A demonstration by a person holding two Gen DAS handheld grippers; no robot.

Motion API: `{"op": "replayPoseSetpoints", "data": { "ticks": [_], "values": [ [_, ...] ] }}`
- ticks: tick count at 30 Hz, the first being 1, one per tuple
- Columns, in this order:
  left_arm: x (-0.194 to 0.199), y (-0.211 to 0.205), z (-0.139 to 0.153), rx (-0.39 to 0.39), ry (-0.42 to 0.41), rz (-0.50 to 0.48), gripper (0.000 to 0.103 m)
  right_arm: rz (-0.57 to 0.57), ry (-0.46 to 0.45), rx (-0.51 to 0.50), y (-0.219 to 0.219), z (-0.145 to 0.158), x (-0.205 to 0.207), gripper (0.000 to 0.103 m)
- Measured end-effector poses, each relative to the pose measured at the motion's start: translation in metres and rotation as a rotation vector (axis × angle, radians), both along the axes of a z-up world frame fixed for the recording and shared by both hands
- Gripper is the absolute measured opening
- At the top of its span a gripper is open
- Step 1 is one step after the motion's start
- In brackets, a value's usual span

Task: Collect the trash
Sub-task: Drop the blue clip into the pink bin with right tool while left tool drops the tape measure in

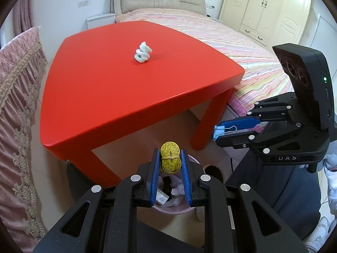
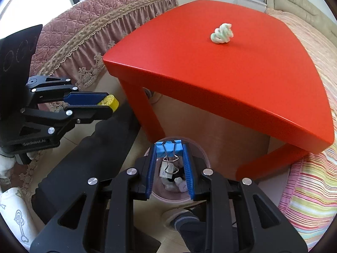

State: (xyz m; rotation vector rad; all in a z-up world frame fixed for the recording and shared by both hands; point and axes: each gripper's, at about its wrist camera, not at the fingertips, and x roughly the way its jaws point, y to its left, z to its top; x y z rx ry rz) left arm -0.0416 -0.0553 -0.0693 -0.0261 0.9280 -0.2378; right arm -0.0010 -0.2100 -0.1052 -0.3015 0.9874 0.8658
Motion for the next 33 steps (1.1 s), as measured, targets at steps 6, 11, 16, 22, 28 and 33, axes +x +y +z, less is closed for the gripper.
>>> {"op": "replayPoseSetpoints", "data": {
  "ticks": [6, 11, 16, 22, 28, 33],
  "values": [
    [0.002, -0.004, 0.001, 0.000, 0.004, -0.011, 0.020, -0.045, 0.002, 0.026, -0.005, 0.001, 0.004, 0.084],
    [0.005, -0.010, -0.002, -0.004, 0.016, -0.032, 0.020, -0.098, -0.015, 0.035, -0.015, 0.010, 0.005, 0.098],
    [0.007, -0.016, -0.004, -0.018, 0.028, -0.055, 0.035, -0.134, -0.028, 0.042, -0.029, 0.018, 0.005, 0.100],
    [0.010, -0.016, -0.004, -0.018, 0.013, -0.029, 0.085, -0.166, -0.035, 0.058, -0.043, 0.021, 0.003, 0.100],
    [0.010, -0.009, -0.004, -0.024, 0.024, 0.003, 0.086, -0.167, -0.025, 0.071, -0.043, 0.018, 0.002, 0.100],
    [0.010, -0.003, -0.001, -0.028, 0.018, 0.027, 0.087, -0.158, -0.025, 0.080, -0.040, 0.021, 0.000, 0.100]
  ]
}}
